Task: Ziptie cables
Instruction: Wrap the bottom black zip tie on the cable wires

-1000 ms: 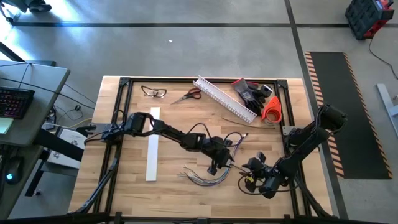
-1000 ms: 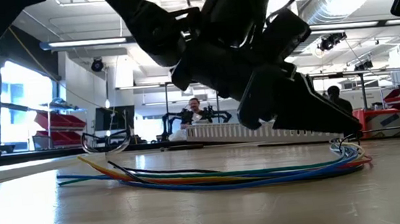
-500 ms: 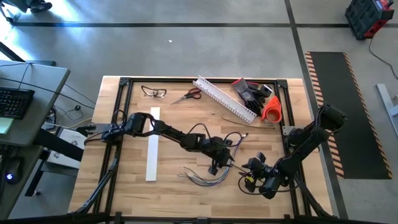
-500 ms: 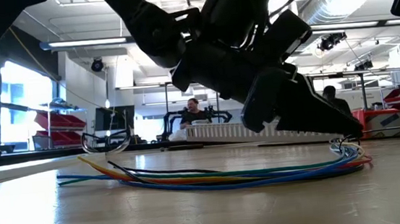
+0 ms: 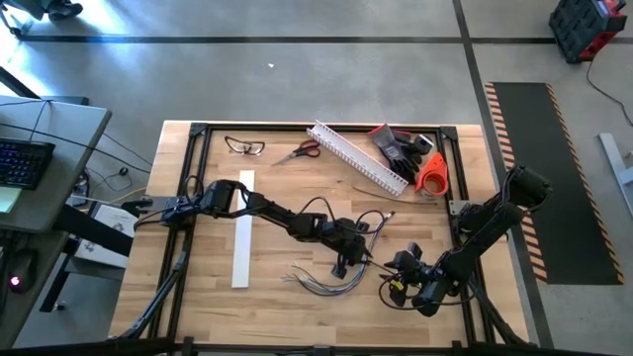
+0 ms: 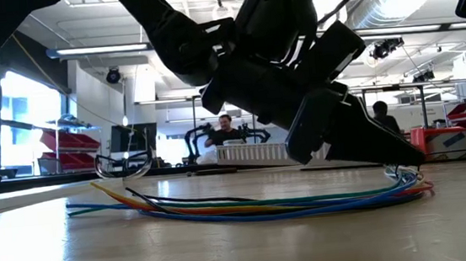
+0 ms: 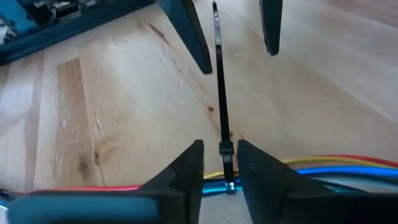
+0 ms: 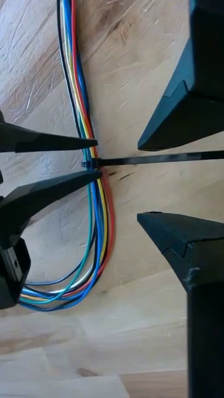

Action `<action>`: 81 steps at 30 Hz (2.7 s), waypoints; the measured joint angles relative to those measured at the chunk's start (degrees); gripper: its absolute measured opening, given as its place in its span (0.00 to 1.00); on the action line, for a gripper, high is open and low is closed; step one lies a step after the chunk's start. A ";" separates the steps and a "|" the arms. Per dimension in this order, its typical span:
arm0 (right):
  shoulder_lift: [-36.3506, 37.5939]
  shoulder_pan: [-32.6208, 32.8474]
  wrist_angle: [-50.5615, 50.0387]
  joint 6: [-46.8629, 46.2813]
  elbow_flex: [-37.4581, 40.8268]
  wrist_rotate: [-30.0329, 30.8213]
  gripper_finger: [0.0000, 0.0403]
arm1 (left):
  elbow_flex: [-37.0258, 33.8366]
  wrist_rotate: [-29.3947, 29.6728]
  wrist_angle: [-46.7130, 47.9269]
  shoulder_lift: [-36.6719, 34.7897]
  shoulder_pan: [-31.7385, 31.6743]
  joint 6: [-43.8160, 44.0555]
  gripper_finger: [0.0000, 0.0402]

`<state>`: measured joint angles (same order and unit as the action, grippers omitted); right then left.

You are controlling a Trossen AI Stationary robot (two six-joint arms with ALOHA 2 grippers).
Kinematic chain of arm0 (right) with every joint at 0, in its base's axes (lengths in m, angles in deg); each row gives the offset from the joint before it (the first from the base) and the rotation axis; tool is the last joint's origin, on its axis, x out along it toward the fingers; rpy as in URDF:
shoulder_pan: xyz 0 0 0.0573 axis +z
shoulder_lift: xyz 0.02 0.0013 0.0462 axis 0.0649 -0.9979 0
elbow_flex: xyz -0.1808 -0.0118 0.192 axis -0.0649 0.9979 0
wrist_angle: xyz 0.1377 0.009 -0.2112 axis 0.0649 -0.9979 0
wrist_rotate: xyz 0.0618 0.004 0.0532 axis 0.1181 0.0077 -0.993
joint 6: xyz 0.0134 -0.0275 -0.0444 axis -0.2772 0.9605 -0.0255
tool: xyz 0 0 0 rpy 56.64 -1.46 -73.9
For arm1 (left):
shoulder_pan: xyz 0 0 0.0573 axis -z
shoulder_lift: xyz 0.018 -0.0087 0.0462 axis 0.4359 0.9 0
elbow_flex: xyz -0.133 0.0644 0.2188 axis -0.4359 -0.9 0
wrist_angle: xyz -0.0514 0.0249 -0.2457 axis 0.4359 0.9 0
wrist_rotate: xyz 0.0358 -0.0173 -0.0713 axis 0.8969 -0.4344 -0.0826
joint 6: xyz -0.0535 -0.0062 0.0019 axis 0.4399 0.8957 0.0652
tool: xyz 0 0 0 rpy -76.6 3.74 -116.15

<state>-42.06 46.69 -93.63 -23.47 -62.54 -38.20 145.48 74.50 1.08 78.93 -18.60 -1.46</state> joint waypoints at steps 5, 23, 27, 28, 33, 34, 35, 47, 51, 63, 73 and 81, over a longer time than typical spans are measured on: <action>-0.02 0.00 0.15 0.26 0.00 -0.08 0.40 | 0.00 -0.02 -0.81 0.00 0.00 0.53 0.11; -4.73 -5.27 -0.33 15.34 -0.02 0.71 0.40 | 0.00 -0.11 -1.15 -0.04 0.02 1.07 0.02; -5.28 -5.81 0.02 15.45 -0.02 0.64 0.37 | 0.00 -0.09 -1.14 -0.04 0.02 1.07 0.02; -5.29 -5.81 0.00 15.46 -0.02 0.59 0.35 | 0.00 -0.09 -1.14 -0.04 0.02 1.07 0.02; -5.29 -5.77 0.07 15.45 -0.02 -0.41 0.21 | 0.00 -0.07 -1.14 -0.04 0.02 1.06 0.02; -5.29 -5.77 0.07 15.47 -0.02 -0.53 0.18 | 0.00 -0.07 -1.14 -0.04 0.02 1.05 0.02; -5.31 -5.77 0.07 15.49 -0.02 -0.60 0.15 | 0.00 -0.06 -1.15 -0.04 0.00 1.04 0.02; -5.29 -5.77 0.19 15.50 -0.02 -1.39 0.01 | 0.07 -1.88 -1.43 -0.67 -0.11 2.87 0.28; -5.30 -5.77 0.54 15.50 -0.02 -1.35 0.00 | 0.07 2.03 -1.70 -0.21 0.24 4.37 0.36; -5.30 -5.77 1.09 15.49 -0.02 -1.22 0.00 | 0.04 3.02 -1.07 -0.11 0.26 5.60 0.24; -5.31 -5.77 1.80 15.47 0.00 -1.20 0.00 | -0.02 3.26 -2.70 1.49 0.27 5.59 0.13; -5.29 -5.77 1.95 15.46 0.00 -1.82 0.00 | -0.02 1.55 -2.61 1.43 0.26 3.40 0.09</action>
<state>-47.35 40.92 -91.68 -8.00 -62.54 -40.01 145.46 76.05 -1.53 80.36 -18.34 1.94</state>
